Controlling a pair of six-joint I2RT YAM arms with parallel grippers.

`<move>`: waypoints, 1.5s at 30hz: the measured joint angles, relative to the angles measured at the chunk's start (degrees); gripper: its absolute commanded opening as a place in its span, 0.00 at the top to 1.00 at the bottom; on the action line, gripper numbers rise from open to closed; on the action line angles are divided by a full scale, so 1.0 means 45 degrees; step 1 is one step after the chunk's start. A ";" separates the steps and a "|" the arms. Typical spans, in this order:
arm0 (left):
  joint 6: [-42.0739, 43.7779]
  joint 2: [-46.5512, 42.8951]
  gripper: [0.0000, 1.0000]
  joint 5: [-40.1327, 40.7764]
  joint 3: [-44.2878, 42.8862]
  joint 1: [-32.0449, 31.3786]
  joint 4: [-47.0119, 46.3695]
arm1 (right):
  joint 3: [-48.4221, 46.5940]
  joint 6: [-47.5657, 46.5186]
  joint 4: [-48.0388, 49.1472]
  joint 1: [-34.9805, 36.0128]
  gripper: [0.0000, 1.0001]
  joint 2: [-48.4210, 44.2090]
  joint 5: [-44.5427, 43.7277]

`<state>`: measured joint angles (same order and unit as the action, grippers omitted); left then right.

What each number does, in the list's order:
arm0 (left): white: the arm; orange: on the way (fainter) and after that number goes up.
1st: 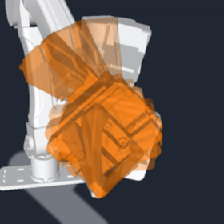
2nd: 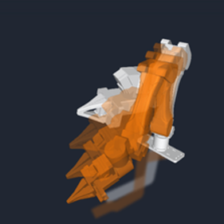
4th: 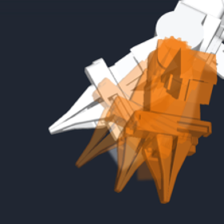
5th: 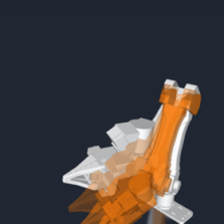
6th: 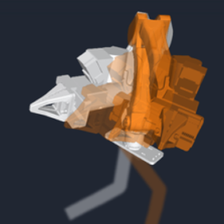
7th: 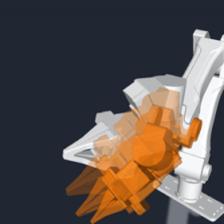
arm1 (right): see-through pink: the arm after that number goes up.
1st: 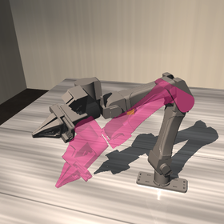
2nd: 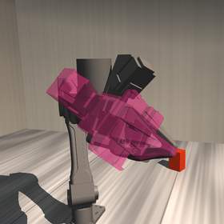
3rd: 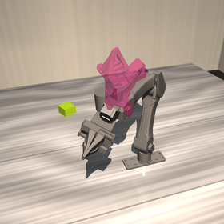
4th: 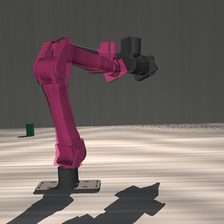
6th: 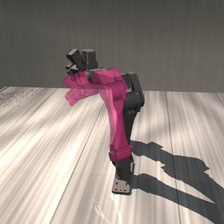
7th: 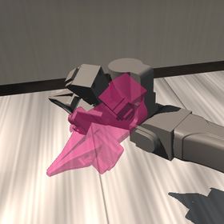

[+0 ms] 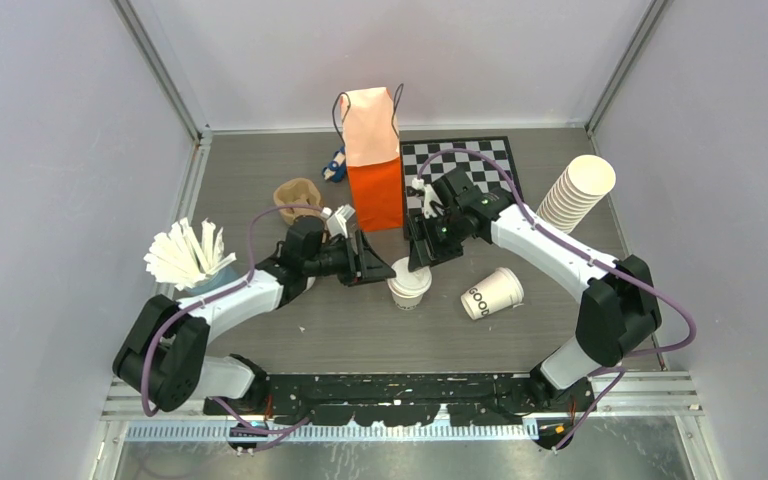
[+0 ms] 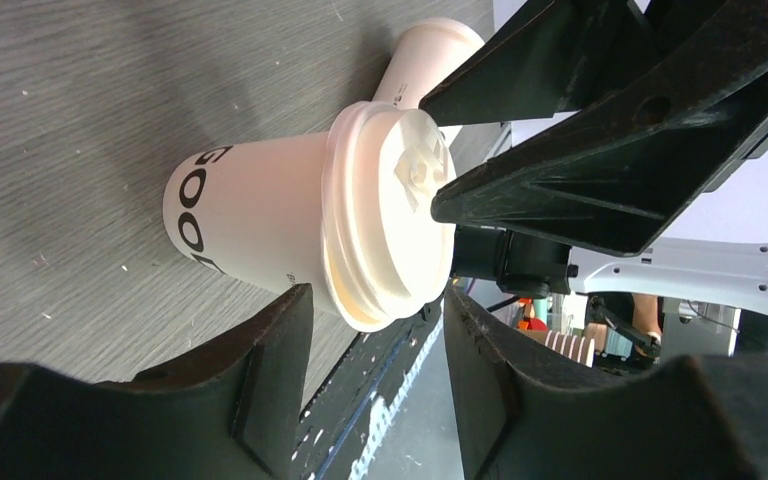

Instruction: Pack the takeout coffee

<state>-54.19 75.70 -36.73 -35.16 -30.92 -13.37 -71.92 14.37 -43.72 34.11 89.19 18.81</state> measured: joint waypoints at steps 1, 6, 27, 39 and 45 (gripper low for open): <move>-0.0019 0.0015 0.48 0.0000 0.0039 -0.0039 -0.0024 | 0.0024 0.0015 0.0029 0.0000 0.41 0.0000 0.0029; -0.0180 0.0019 0.48 0.0010 0.0209 -0.0165 -0.0039 | 0.0267 0.0189 0.0107 0.0000 0.42 -0.0005 0.0170; -0.0253 0.0243 0.65 0.0019 0.0257 -0.0355 -0.0223 | 0.0374 0.0461 0.0204 0.0000 0.47 -0.0199 0.0359; 0.0146 0.0228 0.73 0.0350 0.0350 -0.0359 -0.0097 | 0.1161 0.0588 0.0855 -0.0010 0.48 -0.0384 0.0325; 0.0529 0.0039 0.73 0.0651 0.0393 -0.0442 0.0073 | 0.1894 0.0811 0.1681 -0.0029 0.50 -0.0811 0.0403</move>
<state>-51.81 75.88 -33.80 -33.39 -32.91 -13.04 -63.40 18.02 -36.16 33.98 85.54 20.62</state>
